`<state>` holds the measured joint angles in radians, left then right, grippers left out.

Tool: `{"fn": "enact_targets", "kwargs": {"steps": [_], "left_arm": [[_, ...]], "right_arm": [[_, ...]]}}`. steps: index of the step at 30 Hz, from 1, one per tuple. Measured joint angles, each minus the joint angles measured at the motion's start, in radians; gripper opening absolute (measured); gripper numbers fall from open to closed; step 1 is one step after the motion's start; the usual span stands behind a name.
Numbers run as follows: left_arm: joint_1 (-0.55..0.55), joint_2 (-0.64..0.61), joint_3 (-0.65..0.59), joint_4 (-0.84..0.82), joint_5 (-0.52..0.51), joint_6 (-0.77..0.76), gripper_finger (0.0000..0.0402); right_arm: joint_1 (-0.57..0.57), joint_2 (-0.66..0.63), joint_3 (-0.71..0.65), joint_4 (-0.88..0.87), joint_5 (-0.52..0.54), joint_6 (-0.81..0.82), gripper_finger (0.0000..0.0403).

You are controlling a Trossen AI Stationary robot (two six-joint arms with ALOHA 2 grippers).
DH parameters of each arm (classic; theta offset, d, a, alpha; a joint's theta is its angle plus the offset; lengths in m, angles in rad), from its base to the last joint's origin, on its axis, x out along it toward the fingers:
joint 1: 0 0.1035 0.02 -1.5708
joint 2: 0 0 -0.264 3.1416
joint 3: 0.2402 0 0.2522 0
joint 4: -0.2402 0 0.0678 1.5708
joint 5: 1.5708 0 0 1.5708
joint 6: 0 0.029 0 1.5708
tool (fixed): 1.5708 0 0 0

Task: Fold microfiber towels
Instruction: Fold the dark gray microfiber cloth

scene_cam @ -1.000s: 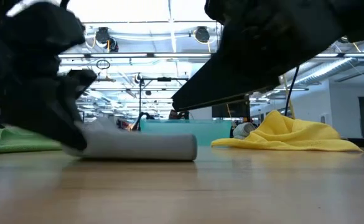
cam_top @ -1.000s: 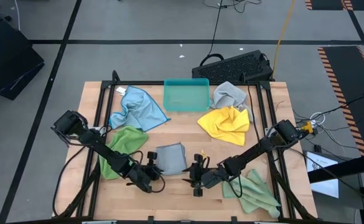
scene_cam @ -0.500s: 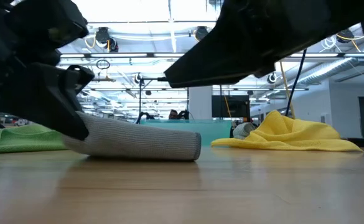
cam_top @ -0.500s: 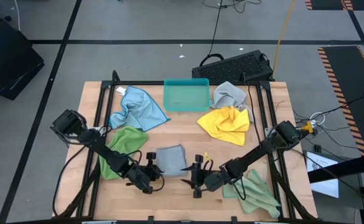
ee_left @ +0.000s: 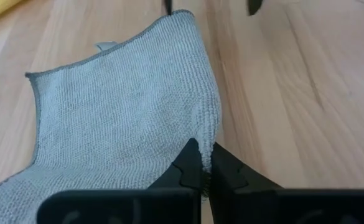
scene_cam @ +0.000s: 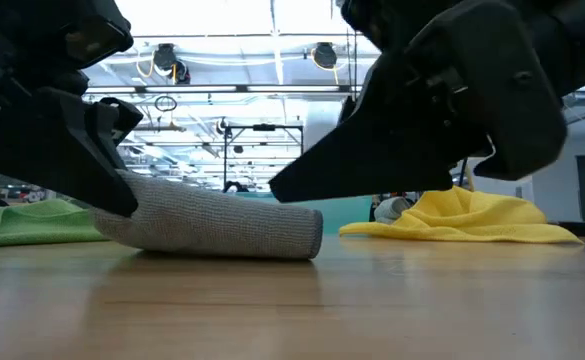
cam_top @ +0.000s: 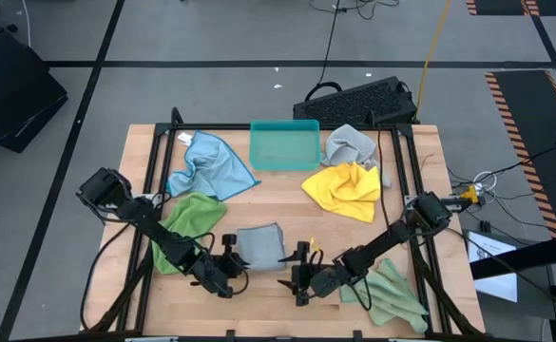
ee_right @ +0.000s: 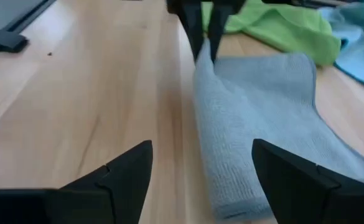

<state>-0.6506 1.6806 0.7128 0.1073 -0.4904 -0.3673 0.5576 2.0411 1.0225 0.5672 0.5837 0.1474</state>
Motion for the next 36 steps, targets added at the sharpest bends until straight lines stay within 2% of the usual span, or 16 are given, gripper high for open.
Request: {"fn": "enact_targets", "kwargs": {"steps": [4,10,14,21,26,31,36], "left_arm": [[0.000,0.000,0.000,0.002,0.000,-0.009,0.0016],[0.000,0.000,0.000,0.002,0.000,-0.009,0.0006],[0.000,0.000,0.000,0.002,0.000,-0.009,0.0016],[0.000,0.000,0.001,0.018,-0.001,-0.005,0.0007],[0.000,0.000,0.002,0.035,-0.007,-0.003,0.0016],[0.000,0.000,0.002,0.055,-0.008,0.018,0.0006],[0.000,0.000,0.002,0.052,-0.008,0.017,0.0017]], "right_arm": [[-0.005,0.002,0.000,0.005,0.019,-0.042,0.0267],[-0.011,0.002,0.000,-0.031,0.016,-0.079,0.0276],[-0.029,0.014,0.000,-0.021,0.015,-0.084,0.0266],[-0.054,0.051,0.000,-0.002,-0.023,-0.077,0.0240],[-0.060,0.056,0.000,0.012,-0.035,-0.073,0.0188],[-0.066,0.056,0.000,0.012,-0.036,-0.057,0.0104],[-0.065,0.056,0.000,0.025,-0.038,-0.055,0.0018]]}}
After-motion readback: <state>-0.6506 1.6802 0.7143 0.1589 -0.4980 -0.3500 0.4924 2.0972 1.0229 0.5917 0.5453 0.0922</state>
